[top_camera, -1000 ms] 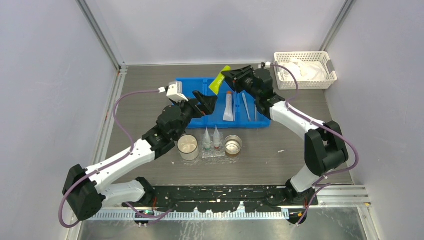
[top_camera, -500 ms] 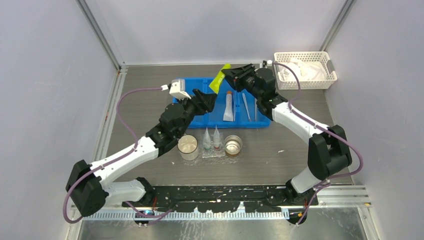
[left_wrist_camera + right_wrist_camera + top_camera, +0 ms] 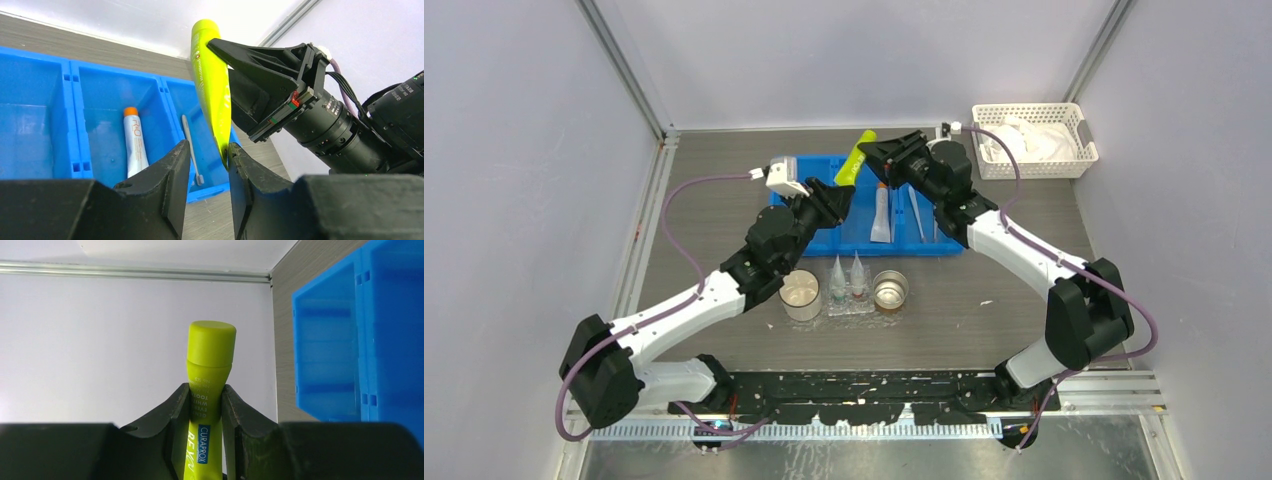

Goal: Prepare toiletry sets of a toothbrush and toothpaste on the tray

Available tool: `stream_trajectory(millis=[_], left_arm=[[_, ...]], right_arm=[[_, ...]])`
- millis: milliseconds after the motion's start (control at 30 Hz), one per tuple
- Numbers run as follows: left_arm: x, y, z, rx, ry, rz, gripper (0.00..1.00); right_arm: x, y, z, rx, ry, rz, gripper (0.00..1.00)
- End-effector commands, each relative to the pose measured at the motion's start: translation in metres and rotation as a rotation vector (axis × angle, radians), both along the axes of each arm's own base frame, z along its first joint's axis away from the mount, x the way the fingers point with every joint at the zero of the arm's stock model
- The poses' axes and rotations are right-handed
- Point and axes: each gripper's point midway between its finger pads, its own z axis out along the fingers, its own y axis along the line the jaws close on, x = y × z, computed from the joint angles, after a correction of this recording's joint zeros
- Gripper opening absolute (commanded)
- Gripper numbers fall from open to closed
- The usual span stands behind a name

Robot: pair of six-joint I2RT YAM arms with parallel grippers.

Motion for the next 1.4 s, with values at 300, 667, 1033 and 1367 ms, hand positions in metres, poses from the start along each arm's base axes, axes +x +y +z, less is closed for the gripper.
stream_trajectory(millis=[300, 667, 1033, 1367], left_arm=[[0.003, 0.014, 0.04, -0.081, -0.091, 0.057, 0.32], [0.003, 0.016, 0.039, -0.077, -0.087, 0.065, 0.1], [0.003, 0.008, 0.039, -0.009, -0.054, 0.028, 0.04], [-0.008, 0.02, 0.061, 0.128, 0.003, 0.024, 0.04]], right_arm=[[-0.016, 0.001, 0.029, 0.055, -0.085, 0.008, 0.33], [-0.016, 0.001, 0.03, 0.061, -0.088, 0.01, 0.33], [-0.017, 0.007, 0.027, 0.067, -0.087, 0.037, 0.39], [-0.021, 0.01, 0.025, 0.05, -0.084, 0.077, 0.56]])
